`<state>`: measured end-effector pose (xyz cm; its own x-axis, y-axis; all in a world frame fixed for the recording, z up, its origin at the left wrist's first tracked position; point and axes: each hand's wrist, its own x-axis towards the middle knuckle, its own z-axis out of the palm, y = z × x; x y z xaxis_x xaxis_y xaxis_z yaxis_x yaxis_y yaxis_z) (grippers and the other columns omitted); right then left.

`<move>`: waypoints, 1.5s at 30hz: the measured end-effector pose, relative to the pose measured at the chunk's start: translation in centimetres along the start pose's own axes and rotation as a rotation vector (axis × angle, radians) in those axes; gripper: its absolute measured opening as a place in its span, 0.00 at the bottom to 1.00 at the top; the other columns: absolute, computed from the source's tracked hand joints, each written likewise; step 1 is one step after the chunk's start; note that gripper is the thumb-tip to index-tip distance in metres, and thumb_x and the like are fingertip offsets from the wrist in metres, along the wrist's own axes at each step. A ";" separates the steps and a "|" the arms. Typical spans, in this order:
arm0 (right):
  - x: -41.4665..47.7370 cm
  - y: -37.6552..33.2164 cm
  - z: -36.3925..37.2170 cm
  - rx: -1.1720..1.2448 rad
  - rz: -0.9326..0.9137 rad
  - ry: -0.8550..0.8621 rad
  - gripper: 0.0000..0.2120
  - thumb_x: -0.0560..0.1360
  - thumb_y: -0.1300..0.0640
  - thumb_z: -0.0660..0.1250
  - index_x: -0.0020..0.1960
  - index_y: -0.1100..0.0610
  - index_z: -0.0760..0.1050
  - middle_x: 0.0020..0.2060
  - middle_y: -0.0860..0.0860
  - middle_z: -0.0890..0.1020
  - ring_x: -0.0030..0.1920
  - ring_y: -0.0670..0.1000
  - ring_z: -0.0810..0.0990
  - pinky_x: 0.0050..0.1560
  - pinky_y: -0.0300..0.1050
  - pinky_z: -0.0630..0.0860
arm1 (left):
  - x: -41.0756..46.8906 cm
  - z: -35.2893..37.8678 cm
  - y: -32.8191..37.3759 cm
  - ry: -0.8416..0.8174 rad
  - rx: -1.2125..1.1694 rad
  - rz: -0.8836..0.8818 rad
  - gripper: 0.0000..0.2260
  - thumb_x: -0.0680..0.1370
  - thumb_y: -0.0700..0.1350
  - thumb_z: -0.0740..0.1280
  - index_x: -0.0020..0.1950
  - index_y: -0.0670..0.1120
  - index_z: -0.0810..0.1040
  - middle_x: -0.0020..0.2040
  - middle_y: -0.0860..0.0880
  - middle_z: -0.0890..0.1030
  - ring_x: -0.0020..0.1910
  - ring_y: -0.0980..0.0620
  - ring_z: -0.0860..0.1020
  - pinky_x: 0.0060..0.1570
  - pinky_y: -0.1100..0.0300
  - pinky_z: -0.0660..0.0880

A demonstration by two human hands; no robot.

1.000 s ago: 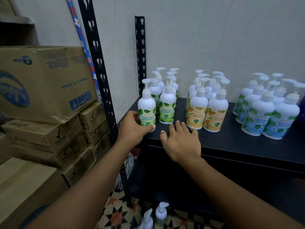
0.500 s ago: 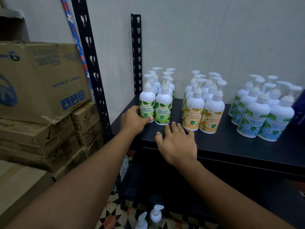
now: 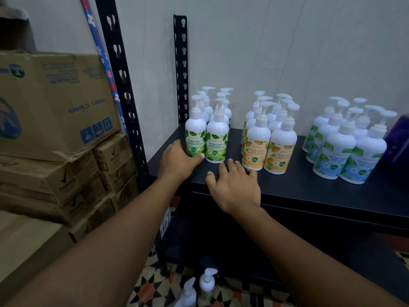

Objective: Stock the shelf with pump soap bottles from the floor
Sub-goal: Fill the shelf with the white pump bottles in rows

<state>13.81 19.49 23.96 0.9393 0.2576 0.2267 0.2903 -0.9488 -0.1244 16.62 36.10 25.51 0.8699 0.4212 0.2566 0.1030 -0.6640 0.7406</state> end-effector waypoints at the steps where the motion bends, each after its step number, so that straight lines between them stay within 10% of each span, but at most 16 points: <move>1: -0.1 0.1 0.0 0.008 -0.005 0.010 0.32 0.83 0.39 0.45 0.79 0.55 0.63 0.80 0.55 0.63 0.80 0.55 0.58 0.74 0.60 0.56 | -0.7 -0.1 0.1 0.005 0.026 -0.003 0.40 0.71 0.58 0.76 0.76 0.41 0.67 0.73 0.43 0.74 0.71 0.43 0.73 0.67 0.47 0.72; 15: -11.5 5.0 1.3 0.371 -0.248 0.279 0.18 0.78 0.48 0.69 0.63 0.55 0.80 0.65 0.52 0.76 0.70 0.53 0.70 0.70 0.55 0.64 | -21.2 -1.8 -2.5 -0.036 0.021 0.088 0.19 0.79 0.51 0.70 0.68 0.47 0.76 0.65 0.50 0.74 0.64 0.51 0.75 0.59 0.61 0.70; 24: -21.9 8.2 11.4 0.560 -0.022 -0.196 0.16 0.79 0.46 0.67 0.62 0.55 0.78 0.58 0.49 0.73 0.55 0.51 0.76 0.51 0.44 0.71 | -32.5 3.3 -9.3 -0.199 -0.048 -0.209 0.15 0.78 0.51 0.71 0.63 0.48 0.76 0.61 0.50 0.74 0.57 0.52 0.77 0.54 0.57 0.74; 35: -29.3 11.2 23.7 0.512 0.161 -0.757 0.24 0.73 0.46 0.71 0.67 0.52 0.76 0.59 0.53 0.75 0.59 0.57 0.78 0.58 0.48 0.77 | -42.6 11.6 -23.4 -0.508 0.025 -0.526 0.20 0.67 0.60 0.74 0.54 0.52 0.77 0.50 0.51 0.81 0.48 0.49 0.81 0.47 0.46 0.80; 45: -28.4 10.3 33.4 0.556 0.106 -0.827 0.40 0.69 0.47 0.69 0.79 0.53 0.64 0.67 0.62 0.74 0.67 0.64 0.74 0.66 0.55 0.74 | -42.0 18.0 -28.0 -0.542 0.047 -0.501 0.21 0.67 0.55 0.67 0.53 0.42 0.76 0.47 0.44 0.76 0.44 0.41 0.77 0.38 0.53 0.69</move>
<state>-3.80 8.50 -16.00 0.7362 0.4229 -0.5284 0.0432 -0.8085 -0.5869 -14.15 25.83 -17.17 0.8284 0.3240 -0.4570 0.5599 -0.5032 0.6582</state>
